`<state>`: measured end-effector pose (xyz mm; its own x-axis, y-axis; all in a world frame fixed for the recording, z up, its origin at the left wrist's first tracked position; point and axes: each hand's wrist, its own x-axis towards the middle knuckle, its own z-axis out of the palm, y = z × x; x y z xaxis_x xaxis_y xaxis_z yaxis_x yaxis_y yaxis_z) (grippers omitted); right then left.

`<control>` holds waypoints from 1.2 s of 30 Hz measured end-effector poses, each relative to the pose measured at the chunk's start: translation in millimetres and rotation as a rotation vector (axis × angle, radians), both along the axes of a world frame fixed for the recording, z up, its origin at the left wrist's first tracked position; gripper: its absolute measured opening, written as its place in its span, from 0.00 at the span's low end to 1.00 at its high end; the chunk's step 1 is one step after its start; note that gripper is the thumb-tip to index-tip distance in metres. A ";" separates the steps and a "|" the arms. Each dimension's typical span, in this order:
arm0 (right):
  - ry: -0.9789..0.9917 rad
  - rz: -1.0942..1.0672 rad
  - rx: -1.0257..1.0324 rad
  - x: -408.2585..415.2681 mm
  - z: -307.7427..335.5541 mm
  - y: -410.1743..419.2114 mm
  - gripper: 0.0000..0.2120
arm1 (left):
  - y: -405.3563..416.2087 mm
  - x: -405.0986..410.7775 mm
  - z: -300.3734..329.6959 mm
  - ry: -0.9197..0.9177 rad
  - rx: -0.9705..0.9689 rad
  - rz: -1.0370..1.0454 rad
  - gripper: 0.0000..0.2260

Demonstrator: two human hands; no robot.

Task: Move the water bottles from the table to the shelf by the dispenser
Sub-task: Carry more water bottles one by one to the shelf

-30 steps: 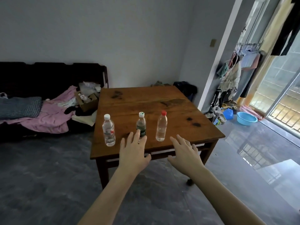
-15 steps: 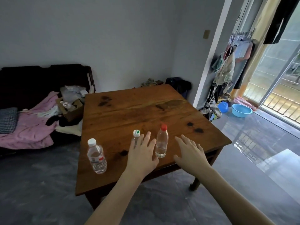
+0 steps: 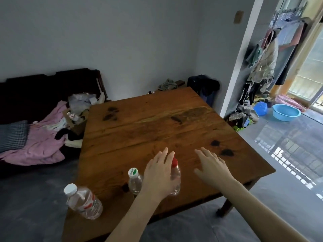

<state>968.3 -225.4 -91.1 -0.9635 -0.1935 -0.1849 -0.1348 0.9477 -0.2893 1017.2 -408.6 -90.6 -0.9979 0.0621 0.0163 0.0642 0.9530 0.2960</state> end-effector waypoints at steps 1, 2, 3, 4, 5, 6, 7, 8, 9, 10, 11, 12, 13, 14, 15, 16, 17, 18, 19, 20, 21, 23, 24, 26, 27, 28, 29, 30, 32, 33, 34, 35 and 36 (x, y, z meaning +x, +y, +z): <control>-0.009 0.018 0.004 -8.3 -5.6 -0.6 0.36 | 0.9 -4.8 -2.9 0.006 0.017 0.018 0.36; -0.016 0.036 0.010 -15.5 -11.0 -1.6 0.36 | 1.1 -8.7 -5.7 0.010 0.027 0.031 0.36; -0.025 0.052 0.014 -21.7 -16.0 -3.6 0.36 | 0.6 -11.9 -9.2 0.008 0.036 0.038 0.37; -0.040 0.068 0.016 -26.4 -20.3 -6.1 0.36 | -0.3 -14.5 -12.4 -0.002 0.048 0.041 0.38; -0.059 0.083 0.014 -29.5 -24.5 -9.3 0.36 | -1.3 -16.7 -15.9 -0.024 0.060 0.045 0.39; -0.074 0.096 0.009 -31.7 -29.0 -12.5 0.36 | -1.9 -19.0 -18.8 -0.047 0.072 0.051 0.40; -0.086 0.110 0.004 -34.1 -33.0 -15.3 0.36 | -2.2 -22.5 -21.6 -0.069 0.082 0.061 0.41; -0.094 0.123 0.002 -37.0 -36.0 -17.7 0.36 | -2.4 -26.8 -24.1 -0.088 0.091 0.070 0.42; -0.101 0.134 0.002 -40.1 -38.2 -19.3 0.36 | -2.7 -31.5 -27.4 -0.107 0.105 0.076 0.43; -0.109 0.141 0.002 -42.8 -40.2 -20.5 0.36 | -2.9 -35.3 -31.4 -0.130 0.125 0.078 0.44; -0.116 0.145 0.004 -43.6 -41.6 -21.4 0.36 | -3.3 -37.4 -35.6 -0.159 0.145 0.078 0.45; -0.120 0.145 0.004 -43.1 -42.8 -22.1 0.36 | -3.4 -37.9 -39.3 -0.183 0.163 0.076 0.46; -0.122 0.145 0.003 -42.5 -44.0 -22.7 0.36 | -3.7 -37.8 -42.9 -0.201 0.178 0.071 0.46; -0.126 0.146 0.004 -41.8 -44.4 -23.4 0.36 | -4.4 -37.9 -45.8 -0.213 0.198 0.066 0.46; -0.130 0.149 0.009 -41.3 -44.8 -24.2 0.36 | -5.4 -38.3 -49.0 -0.223 0.227 0.066 0.45; -0.131 0.155 0.017 -41.0 -45.0 -24.9 0.36 | -6.2 -38.7 -51.9 -0.230 0.266 0.072 0.44; -0.130 0.162 0.025 -41.4 -45.0 -25.5 0.35 | -6.5 -39.4 -54.8 -0.236 0.309 0.082 0.43; -0.128 0.167 0.031 -42.1 -44.8 -26.6 0.35 | -6.5 -39.9 -57.3 -0.236 0.350 0.096 0.41; -0.123 0.168 0.036 -43.1 -44.6 -27.8 0.35 | -6.4 -40.4 -60.3 -0.234 0.388 0.111 0.39; -0.119 0.167 0.040 -44.0 -44.6 -29.0 0.35 | -6.0 -40.9 -63.2 -0.231 0.422 0.123 0.36; -0.114 0.165 0.043 -44.5 -44.6 -29.9 0.35 | -5.6 -40.9 -65.3 -0.235 0.447 0.131 0.33; -0.117 0.166 0.038 -45.0 -45.6 -31.4 0.35 | -5.6 -40.4 -68.6 -0.251 0.463 0.132 0.29; -0.123 0.171 0.031 -44.8 -45.9 -31.9 0.35 | -6.1 -40.5 -69.8 -0.254 0.468 0.124 0.27; -0.132 0.186 0.016 -44.2 -47.3 -32.0 0.34 | -7.9 -40.9 -71.6 -0.252 0.488 0.103 0.26; -0.137 0.188 0.008 -43.7 -48.1 -31.8 0.33 | -8.9 -40.9 -71.3 -0.252 0.504 0.095 0.25; -0.137 0.186 0.001 -43.2 -48.9 -31.3 0.33 | -9.8 -41.1 -69.4 -0.246 0.521 0.085 0.25; -0.139 0.180 -0.007 -42.6 -49.6 -30.1 0.33 | -10.3 -41.6 -65.9 -0.232 0.535 0.079 0.24; -0.141 0.172 -0.025 -42.1 -50.5 -28.5 0.33 | -10.7 -42.6 -60.1 -0.206 0.546 0.074 0.23; -0.168 0.132 -0.115 -42.1 -53.8 -23.8 0.32 | -11.7 -46.0 -42.7 -0.135 0.553 0.056 0.23; -0.201 0.089 -0.191 -42.4 -56.6 -21.0 0.31 | -12.7 -48.1 -31.9 -0.097 0.553 0.041 0.25; -0.245 0.031 -0.295 -41.7 -59.1 -18.5 0.28 | -13.8 -50.1 -20.2 -0.064 0.560 0.021 0.25; -0.304 -0.042 -0.420 -40.2 -61.3 -17.2 0.25 | -15.4 -51.8 -9.0 -0.035 0.571 -0.001 0.26; -0.363 -0.127 -0.564 -37.9 -61.6 -17.0 0.21 | -16.9 -53.2 2.6 -0.007 0.580 -0.022 0.26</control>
